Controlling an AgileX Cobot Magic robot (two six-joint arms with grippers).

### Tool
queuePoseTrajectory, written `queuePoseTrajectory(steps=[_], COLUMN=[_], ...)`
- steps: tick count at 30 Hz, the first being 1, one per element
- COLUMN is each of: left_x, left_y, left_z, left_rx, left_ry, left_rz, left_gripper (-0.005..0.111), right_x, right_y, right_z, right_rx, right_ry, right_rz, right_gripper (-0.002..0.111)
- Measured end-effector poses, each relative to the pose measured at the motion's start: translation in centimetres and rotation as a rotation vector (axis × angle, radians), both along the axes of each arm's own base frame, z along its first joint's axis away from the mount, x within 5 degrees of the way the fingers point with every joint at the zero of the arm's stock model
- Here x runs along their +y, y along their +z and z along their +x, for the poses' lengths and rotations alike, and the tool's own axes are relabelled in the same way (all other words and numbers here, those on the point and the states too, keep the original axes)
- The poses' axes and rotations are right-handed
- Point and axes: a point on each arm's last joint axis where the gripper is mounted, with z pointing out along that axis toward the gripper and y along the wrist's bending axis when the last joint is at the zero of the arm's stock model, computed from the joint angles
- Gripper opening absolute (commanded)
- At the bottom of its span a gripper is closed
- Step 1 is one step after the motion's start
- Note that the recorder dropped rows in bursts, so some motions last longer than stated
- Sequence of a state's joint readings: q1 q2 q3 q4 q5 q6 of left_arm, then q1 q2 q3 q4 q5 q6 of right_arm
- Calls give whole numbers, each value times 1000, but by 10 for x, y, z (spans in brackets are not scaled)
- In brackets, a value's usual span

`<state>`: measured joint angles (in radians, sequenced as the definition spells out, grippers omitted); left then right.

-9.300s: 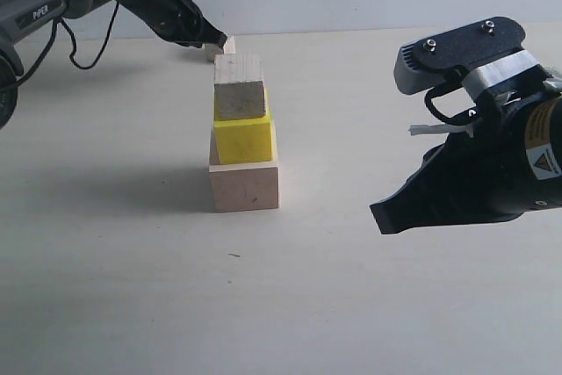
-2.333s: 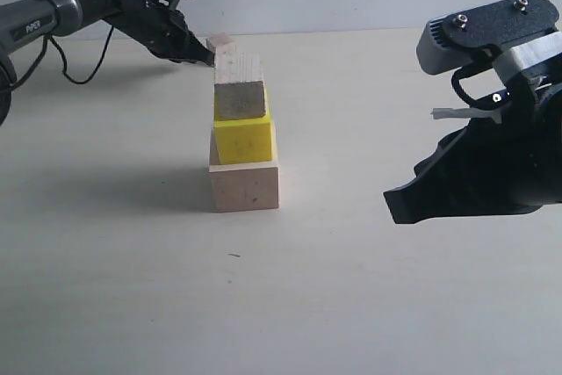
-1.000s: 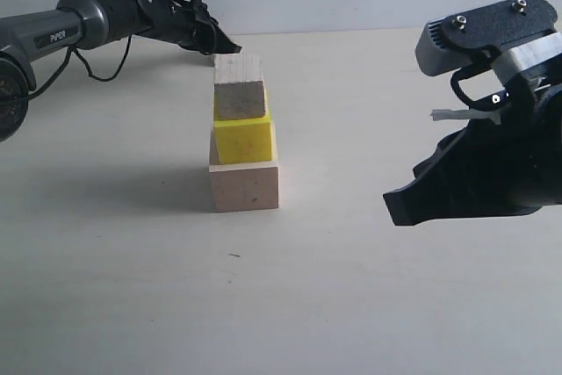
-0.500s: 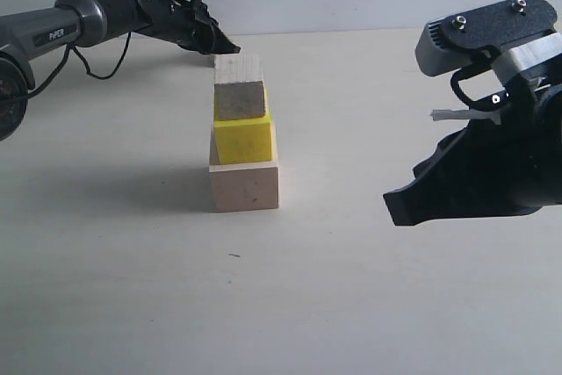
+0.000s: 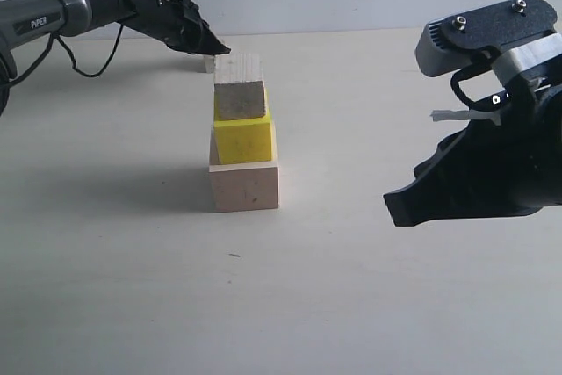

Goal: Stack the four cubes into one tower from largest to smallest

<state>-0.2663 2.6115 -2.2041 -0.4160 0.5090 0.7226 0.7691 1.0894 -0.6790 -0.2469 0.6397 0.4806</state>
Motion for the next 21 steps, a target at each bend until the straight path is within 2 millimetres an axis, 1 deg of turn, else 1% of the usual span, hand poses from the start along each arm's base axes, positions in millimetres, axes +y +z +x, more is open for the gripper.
queuePoseTrajectory(steps=[4, 12, 21], left_x=[9, 14, 20], left_y=[0, 5, 12], left_z=[-3, -14, -35], left_rx=[15, 28, 75], left_ry=[19, 28, 17], left_rz=[4, 14, 51], left_gripper=[0, 0, 0], right_x=[0, 0, 0], right_y=[0, 0, 0], right_z=[0, 0, 0], right_rx=[0, 2, 3], right_ry=[1, 0, 0], right_rz=[0, 2, 3], right_gripper=[0, 0, 0])
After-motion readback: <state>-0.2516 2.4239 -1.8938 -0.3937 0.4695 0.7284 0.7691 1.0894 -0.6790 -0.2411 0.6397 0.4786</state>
